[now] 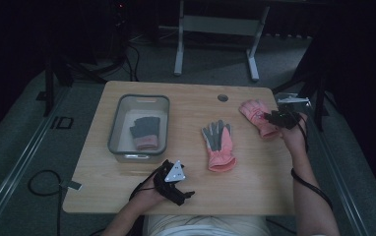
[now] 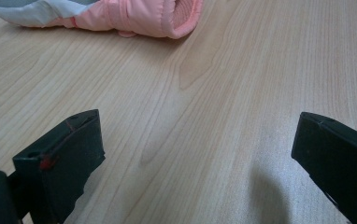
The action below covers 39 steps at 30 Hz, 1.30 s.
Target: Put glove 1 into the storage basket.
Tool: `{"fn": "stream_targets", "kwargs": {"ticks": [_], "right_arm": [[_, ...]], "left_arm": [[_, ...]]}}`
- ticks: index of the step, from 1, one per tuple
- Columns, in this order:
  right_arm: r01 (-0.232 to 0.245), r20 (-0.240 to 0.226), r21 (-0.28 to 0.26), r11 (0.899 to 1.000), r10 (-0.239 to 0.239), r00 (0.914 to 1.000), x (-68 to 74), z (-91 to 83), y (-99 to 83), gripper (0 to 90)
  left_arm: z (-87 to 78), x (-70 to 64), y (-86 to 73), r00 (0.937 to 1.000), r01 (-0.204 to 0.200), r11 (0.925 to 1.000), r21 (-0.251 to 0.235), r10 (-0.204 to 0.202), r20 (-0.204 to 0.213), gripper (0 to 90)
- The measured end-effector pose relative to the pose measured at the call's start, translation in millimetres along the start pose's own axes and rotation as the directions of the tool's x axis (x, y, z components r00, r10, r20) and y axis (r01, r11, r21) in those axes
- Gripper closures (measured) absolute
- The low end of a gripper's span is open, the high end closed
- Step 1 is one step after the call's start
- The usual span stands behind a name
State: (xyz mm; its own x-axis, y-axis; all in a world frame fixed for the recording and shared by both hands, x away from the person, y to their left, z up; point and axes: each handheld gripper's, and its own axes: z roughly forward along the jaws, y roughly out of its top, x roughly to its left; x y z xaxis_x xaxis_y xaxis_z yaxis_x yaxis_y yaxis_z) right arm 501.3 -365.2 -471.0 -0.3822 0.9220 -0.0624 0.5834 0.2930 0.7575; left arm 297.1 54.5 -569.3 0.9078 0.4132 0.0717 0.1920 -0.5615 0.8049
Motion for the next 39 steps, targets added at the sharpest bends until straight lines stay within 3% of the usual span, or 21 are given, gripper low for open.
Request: {"fn": "stream_targets", "kwargs": {"ticks": [9, 13, 14, 19, 21, 24, 31, 36, 39], "right_arm": [[0.052, 0.038, 0.049, 0.997, -0.054, 0.9978, -9.5, 29.6, 18.3, 53.5], [0.074, 0.018, 0.061, 0.995, -0.075, 0.997, -10.9, 41.0, 20.1, 52.5], [0.079, -0.004, 0.064, 0.995, -0.079, 0.9969, -12.3, 50.6, 18.5, 51.7], [0.118, 0.014, 0.131, 0.984, -0.121, 0.9926, -16.2, 67.6, 11.8, 50.9], [0.154, 0.024, 0.164, 0.974, -0.16, 0.9868, -16.3, 74.4, 6.7, 50.8], [0.173, 0.018, 0.17, 0.97, -0.178, 0.9838, -16.0, 79.0, 2.0, 55.0], [0.126, -0.006, 0.188, 0.974, -0.128, 0.9918, -14.6, 83.3, 0.6, 76.3], [0.114, 0.002, 0.206, 0.972, -0.117, 0.9931, -12.6, 81.1, 4.5, 83.9], [0.075, 0.027, 0.2, 0.977, -0.082, 0.9963, -10.1, 71.2, 9.6, 85.6]], "left_arm": [[-0.4, 0.2, -0.6, 1.0, 0.004, 1.0, 0.002, -0.004, 0.0, 2.0], [-0.3, 0.3, -1.0, 1.0, 0.006, 1.0, 0.002, -0.006, -0.003, 2.0], [-0.3, 0.4, -1.1, 1.0, 0.007, 1.0, 0.002, -0.007, -0.003, 2.0], [-0.8, 0.2, -1.7, 0.9999, 0.012, 0.9999, 0.001, -0.012, -0.004, 2.0], [-0.9, 0.1, -1.7, 0.9999, 0.01, 0.9999, 0.001, -0.01, -0.004, 2.0], [-0.3, -0.5, -1.2, 1.0, 0.008, 0.9999, 0.007, -0.008, -0.004, 2.0], [-0.4, 1.1, -1.3, 0.9999, 0.012, 0.9999, 0.003, -0.012, -0.003, 2.0], [-0.1, 1.2, -0.8, 0.9999, 0.01, 0.9999, 0.007, -0.01, -0.008, 2.0], [0.0, 1.0, -1.0, 0.9999, 0.01, 0.9999, 0.008, -0.01, -0.008, 2.0]]}}
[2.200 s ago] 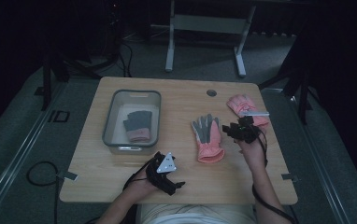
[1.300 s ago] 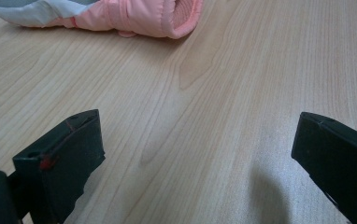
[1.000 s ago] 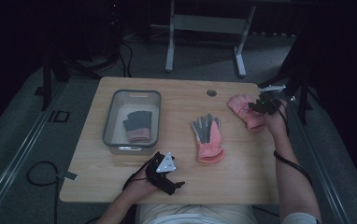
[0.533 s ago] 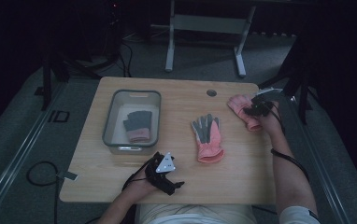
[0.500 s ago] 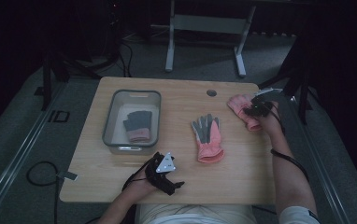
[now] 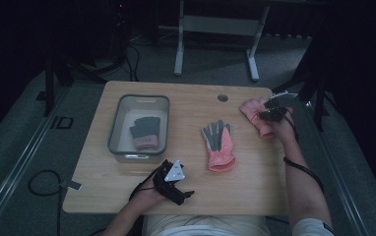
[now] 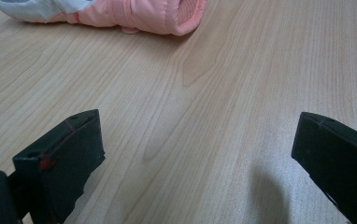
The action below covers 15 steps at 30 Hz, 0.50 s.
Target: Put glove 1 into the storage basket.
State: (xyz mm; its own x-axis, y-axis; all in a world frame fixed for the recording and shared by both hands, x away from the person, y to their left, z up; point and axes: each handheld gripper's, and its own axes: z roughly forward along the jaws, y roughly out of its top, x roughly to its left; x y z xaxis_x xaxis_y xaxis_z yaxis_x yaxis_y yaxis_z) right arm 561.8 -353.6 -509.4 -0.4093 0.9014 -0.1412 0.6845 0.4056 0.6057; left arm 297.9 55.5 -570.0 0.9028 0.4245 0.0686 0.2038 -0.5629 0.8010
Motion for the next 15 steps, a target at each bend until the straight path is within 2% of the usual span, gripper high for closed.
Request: {"fn": "stream_targets", "kwargs": {"ticks": [5, 7, 11, 13, 15], "right_arm": [[-0.085, 0.038, -0.064, 0.994, 0.088, 0.9954, 6.8, -31.2, 0.0, 85.8], [-0.124, 0.044, -0.102, 0.987, 0.129, 0.9907, 12.8, -50.3, -1.1, 85.8], [-0.15, 0.053, -0.142, 0.978, 0.159, 0.9858, 24.2, -82.1, -4.2, 85.8], [-0.114, 0.097, -0.16, 0.98, 0.13, 0.9867, 30.9, -95.4, -6.4, 85.8], [-0.121, 0.099, -0.168, 0.978, 0.139, 0.9853, 33.7, -106.3, -9.4, 85.8]], "left_arm": [[-0.4, -0.4, 0.0, 1.0, -0.001, 1.0, -0.001, 0.001, 0.001, 2.0], [-0.4, -0.3, 0.2, 1.0, -0.002, 1.0, -0.001, 0.002, -0.001, 2.0], [0.4, -0.3, 0.9, 1.0, 0.001, 1.0, 0.001, -0.001, -0.007, 2.0], [0.5, -0.4, 1.1, 1.0, -0.001, 1.0, 0.003, 0.001, -0.009, 2.0], [0.2, -1.1, 1.2, 0.9999, -0.007, 1.0, 0.003, 0.007, -0.013, 2.0]]}}
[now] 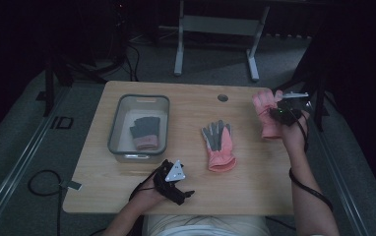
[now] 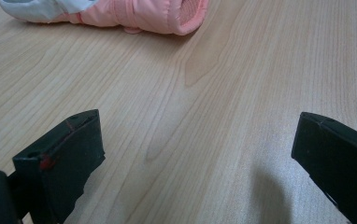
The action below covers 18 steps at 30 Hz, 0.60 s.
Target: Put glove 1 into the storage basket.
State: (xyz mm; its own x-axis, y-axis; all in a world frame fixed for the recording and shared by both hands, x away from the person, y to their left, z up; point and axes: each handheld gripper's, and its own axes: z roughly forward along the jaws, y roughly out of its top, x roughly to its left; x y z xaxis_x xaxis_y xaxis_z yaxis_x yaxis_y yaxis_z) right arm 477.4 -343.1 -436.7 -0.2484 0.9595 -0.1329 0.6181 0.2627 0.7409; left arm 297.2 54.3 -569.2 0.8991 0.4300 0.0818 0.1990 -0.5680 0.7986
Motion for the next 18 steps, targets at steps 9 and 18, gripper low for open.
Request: {"fn": "stream_targets", "kwargs": {"ticks": [9, 18], "right_arm": [[-0.099, -0.003, -0.022, 0.995, 0.099, 0.9951, 21.3, -48.4, -30.8, 85.9], [-0.15, 0.005, -0.022, 0.988, 0.15, 0.9886, 43.6, -56.2, -67.4, 85.9]], "left_arm": [[-0.5, -3.0, 0.7, 0.9998, -0.018, 0.9998, -0.001, 0.018, -0.01, 2.0], [0.2, -3.7, 0.8, 0.9998, -0.021, 0.9998, -0.001, 0.021, -0.007, 2.0]]}}
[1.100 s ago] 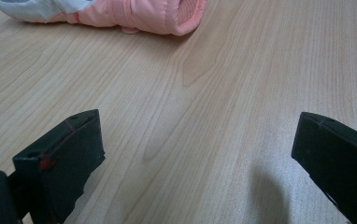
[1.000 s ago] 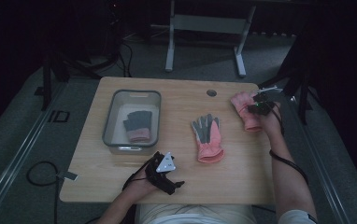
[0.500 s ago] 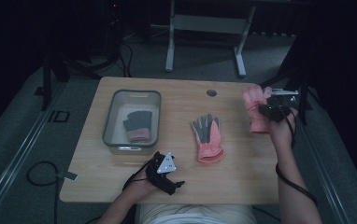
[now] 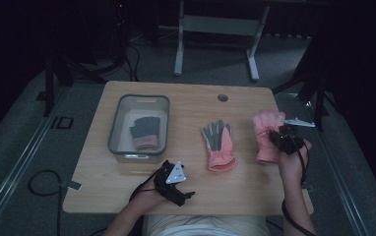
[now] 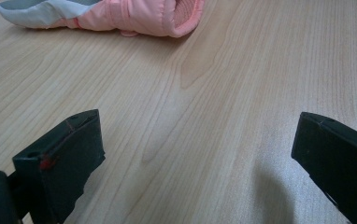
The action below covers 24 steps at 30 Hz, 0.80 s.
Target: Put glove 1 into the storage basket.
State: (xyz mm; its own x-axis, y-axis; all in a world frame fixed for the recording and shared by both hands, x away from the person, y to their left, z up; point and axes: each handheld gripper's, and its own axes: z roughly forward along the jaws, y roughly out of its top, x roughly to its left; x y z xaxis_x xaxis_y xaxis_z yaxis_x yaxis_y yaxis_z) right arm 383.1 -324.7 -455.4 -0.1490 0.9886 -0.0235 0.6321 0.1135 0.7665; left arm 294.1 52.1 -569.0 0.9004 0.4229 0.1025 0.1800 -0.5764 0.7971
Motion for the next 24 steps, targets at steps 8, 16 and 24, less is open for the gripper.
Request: {"fn": "stream_targets", "kwargs": {"ticks": [8, 16, 24], "right_arm": [[-0.017, 0.017, 0.026, 1.0, 0.017, 0.9997, 6.2, 13.3, -11.5, 85.9], [-0.019, 0.028, 0.066, 0.998, 0.017, 0.9995, 8.5, 34.3, -17.6, 85.8], [-0.021, 0.015, 0.127, 0.992, 0.02, 0.9997, 5.4, 59.3, -31.1, 84.9]], "left_arm": [[-1.0, 1.0, -0.4, 1.0, 0.003, 1.0, -0.004, -0.003, -0.003, 2.0], [-1.2, 0.8, -0.4, 1.0, -0.001, 1.0, -0.006, 0.001, 0.002, 2.0], [-1.5, 1.1, -0.6, 1.0, 0.001, 1.0, -0.007, 0.0, 0.004, 2.0]]}}
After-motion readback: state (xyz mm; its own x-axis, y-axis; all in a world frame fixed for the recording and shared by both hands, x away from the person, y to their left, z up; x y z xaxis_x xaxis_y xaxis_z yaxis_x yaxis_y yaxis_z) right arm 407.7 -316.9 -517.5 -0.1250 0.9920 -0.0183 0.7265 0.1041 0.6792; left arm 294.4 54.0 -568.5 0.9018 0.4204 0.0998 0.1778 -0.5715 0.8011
